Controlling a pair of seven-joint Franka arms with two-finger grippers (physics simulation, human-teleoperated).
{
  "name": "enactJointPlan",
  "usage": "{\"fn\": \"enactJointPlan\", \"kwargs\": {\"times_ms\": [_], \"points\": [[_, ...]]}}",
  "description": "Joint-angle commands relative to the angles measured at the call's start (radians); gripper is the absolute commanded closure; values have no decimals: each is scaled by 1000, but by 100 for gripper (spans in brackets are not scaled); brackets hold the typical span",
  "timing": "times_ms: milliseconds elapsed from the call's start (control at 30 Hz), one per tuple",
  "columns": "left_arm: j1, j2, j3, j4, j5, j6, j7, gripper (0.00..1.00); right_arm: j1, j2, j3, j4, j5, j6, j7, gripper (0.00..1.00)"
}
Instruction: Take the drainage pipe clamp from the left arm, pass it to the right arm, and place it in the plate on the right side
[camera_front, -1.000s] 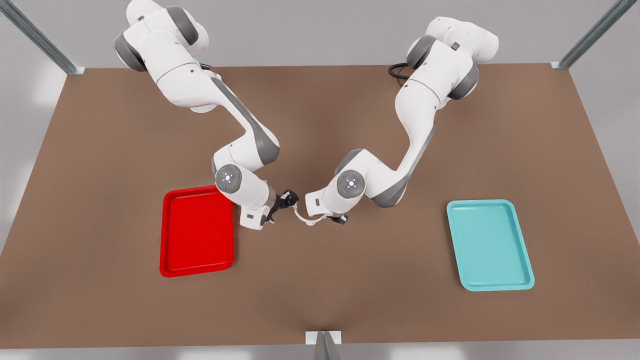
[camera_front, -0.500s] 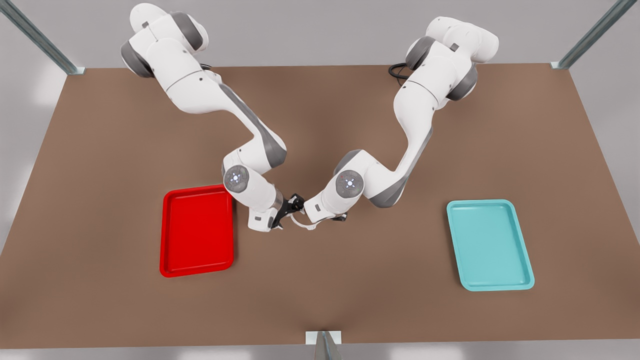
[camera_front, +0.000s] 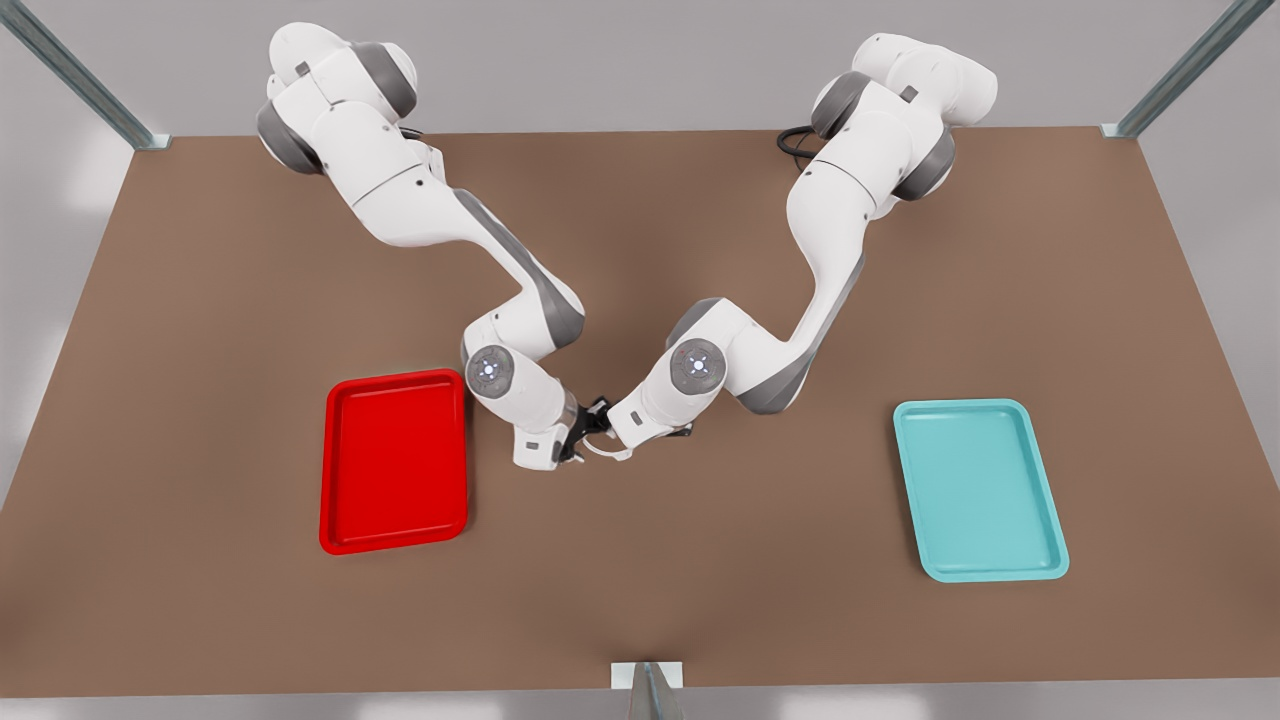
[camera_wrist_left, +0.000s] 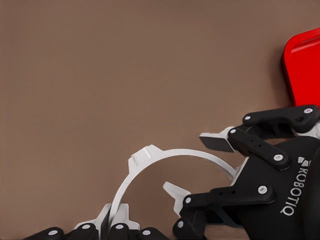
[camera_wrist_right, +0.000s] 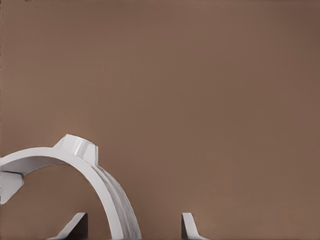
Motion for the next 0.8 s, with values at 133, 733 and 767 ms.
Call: {"fn": "enactJointPlan", "kwargs": {"times_ms": [133,733,767], "points": [[3,-5,-2,2,-2,1,-76,0,1,1,0,11,-14,16,-38,79],[449,-557,141,-233,50,-694,360,0,-390,-192,-52,-214,-153,-148,-383,79],[446,-557,140,-234,39,-705,355,0,-414,-195,-58,-210,-195,-165,-400,79]]}}
